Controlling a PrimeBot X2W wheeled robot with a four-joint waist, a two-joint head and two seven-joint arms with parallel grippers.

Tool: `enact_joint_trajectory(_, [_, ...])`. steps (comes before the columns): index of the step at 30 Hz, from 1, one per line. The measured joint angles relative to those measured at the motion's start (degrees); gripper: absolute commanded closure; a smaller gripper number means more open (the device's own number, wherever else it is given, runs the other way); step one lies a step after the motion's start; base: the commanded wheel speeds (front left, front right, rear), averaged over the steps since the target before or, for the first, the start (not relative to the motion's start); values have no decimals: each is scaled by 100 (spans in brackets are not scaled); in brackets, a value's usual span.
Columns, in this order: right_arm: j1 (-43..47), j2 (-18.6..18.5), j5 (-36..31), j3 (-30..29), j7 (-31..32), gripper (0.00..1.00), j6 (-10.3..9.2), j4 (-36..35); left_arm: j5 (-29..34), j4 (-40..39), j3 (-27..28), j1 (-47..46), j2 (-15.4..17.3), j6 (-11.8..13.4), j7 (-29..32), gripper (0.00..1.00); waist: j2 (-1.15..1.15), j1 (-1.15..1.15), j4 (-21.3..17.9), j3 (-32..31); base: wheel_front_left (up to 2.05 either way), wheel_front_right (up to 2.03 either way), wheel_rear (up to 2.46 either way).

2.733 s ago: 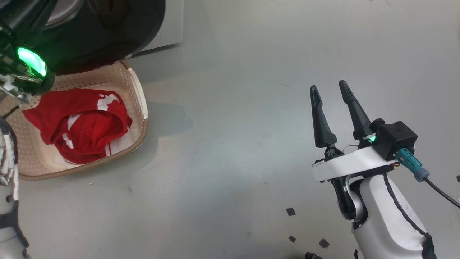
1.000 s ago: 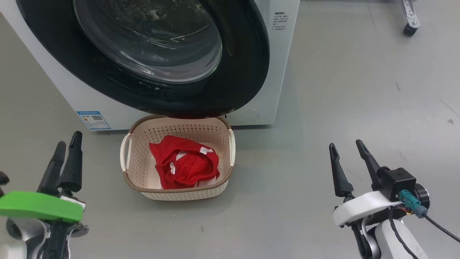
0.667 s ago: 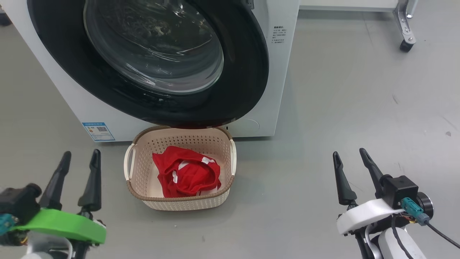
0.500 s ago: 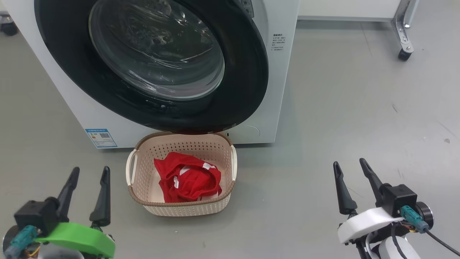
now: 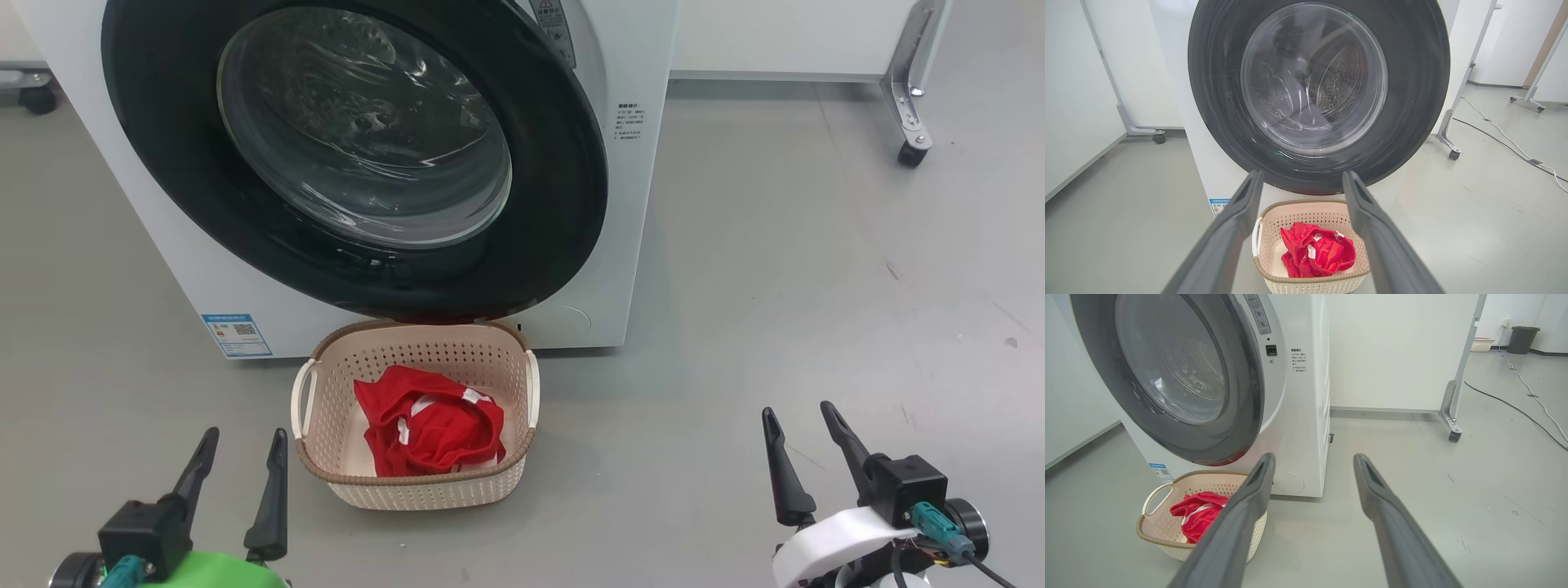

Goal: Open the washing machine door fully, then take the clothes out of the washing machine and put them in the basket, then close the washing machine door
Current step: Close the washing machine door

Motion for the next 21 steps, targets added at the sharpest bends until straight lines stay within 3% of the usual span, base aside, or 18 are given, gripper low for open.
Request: enact_joint_trajectory(21, [102,21,-32,-20,0,0,1,-94,74,149,-115,57,-166,202,-189,0,0,0,-4,-12,0,0,0])
